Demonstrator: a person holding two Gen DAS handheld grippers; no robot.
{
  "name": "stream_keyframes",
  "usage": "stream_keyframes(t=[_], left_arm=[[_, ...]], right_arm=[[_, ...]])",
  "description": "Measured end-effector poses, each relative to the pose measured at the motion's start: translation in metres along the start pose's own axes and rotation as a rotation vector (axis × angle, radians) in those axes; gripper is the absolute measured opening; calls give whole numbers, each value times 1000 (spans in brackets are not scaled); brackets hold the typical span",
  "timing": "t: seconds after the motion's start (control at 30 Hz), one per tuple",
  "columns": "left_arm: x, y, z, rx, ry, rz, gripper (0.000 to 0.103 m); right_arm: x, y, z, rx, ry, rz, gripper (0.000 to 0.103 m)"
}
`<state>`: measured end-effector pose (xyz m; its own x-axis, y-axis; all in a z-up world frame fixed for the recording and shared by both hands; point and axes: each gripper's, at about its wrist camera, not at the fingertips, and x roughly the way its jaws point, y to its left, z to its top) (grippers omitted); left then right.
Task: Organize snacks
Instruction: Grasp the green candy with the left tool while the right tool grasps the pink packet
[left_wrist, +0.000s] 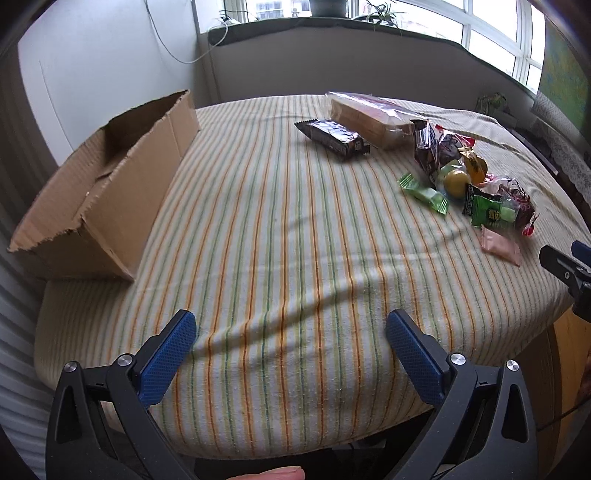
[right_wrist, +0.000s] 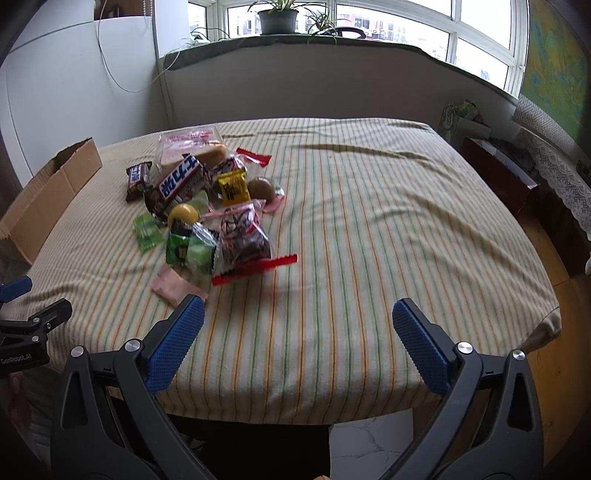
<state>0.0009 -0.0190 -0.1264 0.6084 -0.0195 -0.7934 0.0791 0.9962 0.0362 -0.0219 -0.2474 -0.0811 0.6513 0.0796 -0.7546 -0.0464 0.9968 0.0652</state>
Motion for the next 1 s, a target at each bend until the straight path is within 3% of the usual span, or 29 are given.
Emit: stream_keyframes(t=[0.13,0.3,0.53,0.6,0.7,0.87,1.0], left_arm=[[1,9,-4,-31,-25,-64,103],[-1,14,-18,-26,-153,-103,103],[-4,18,-25,25,-231,-139,103],[-4,15,-21,33,-218,-136,103],[-2,11,-4,70,-157,-135,103],[-6,-12,31,168,-163,-209,103],[12,-42,58,280,-81,-318,103]], right_arm=[[13,-3,-17,2,12,6,103],[9,-2,-28,-12,-68,5,103],[7,2,-33,-43,-151,13,103],[7,4,-30,-54,-155,27,103],[0,15,-26,-116,-199,135,103],[10,47,-20,-248,-176,247,100],[17,63,-16,-290,-156,304,92]])
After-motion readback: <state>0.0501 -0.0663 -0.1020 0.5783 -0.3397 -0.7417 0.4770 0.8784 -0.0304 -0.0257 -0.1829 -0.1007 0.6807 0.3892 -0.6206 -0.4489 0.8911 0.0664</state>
